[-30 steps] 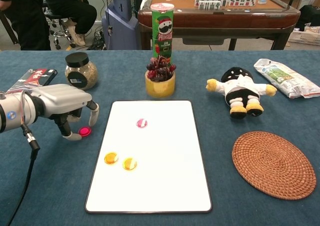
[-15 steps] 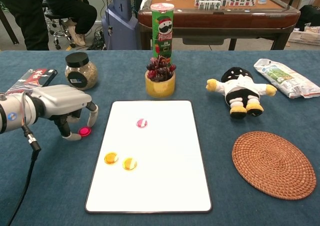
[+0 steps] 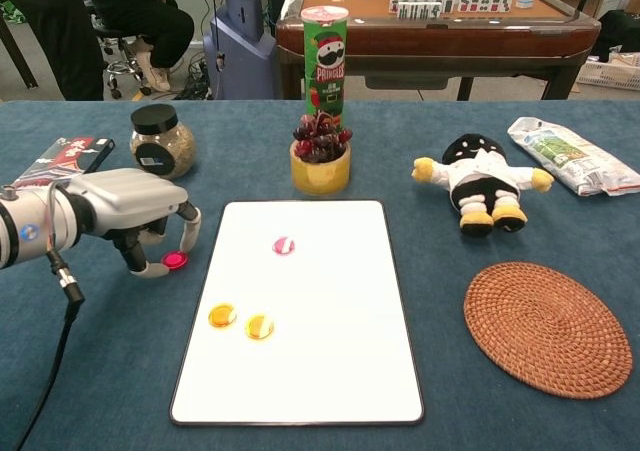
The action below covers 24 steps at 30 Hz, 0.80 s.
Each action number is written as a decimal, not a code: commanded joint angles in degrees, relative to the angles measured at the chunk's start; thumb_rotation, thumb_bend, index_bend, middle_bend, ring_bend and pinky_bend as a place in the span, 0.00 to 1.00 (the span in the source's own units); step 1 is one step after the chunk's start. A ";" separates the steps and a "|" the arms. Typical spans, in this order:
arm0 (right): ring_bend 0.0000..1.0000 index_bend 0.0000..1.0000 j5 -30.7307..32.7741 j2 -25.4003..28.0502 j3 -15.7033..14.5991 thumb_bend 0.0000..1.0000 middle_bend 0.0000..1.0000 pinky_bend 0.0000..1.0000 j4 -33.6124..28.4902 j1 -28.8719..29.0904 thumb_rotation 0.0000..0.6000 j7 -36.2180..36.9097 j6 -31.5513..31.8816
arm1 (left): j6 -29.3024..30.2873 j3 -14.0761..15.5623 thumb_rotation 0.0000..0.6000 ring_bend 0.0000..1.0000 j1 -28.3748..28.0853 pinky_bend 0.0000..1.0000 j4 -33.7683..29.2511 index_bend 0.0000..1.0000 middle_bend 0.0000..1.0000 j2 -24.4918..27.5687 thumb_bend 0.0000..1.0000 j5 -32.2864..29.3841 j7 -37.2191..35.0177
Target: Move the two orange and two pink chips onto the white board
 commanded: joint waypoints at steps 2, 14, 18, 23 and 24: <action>0.23 0.28 0.01 0.02 0.01 0.02 0.31 0.37 0.01 -0.02 1.00 0.07 0.04 | 0.41 -0.30 1.00 0.96 -0.10 1.00 -0.65 0.59 1.00 0.31 0.34 0.34 -0.02; 0.23 0.28 -0.33 0.02 -0.10 0.02 0.31 0.37 -0.02 -0.19 1.00 0.04 0.41 | 2.52 -2.75 1.00 0.96 -1.53 1.00 -4.22 0.59 1.00 1.32 0.34 1.05 1.05; 0.23 0.28 -0.25 0.04 -0.07 0.02 0.31 0.37 -0.04 -0.19 1.00 0.05 0.38 | 2.62 -3.60 1.00 0.96 -2.46 1.00 -3.88 0.58 1.00 0.35 0.34 1.26 1.41; 0.23 0.28 -0.18 0.19 -0.03 0.02 0.31 0.37 0.01 -0.24 1.00 0.44 0.44 | 1.93 -3.95 1.00 0.96 -3.87 1.00 -2.79 0.57 1.00 -1.14 0.34 0.77 2.84; 0.23 0.28 -0.15 0.23 0.00 0.02 0.31 0.37 0.04 -0.28 1.00 0.60 0.51 | 1.90 -4.09 1.00 0.96 -4.17 1.00 -2.54 0.57 1.00 -1.52 0.34 0.58 3.16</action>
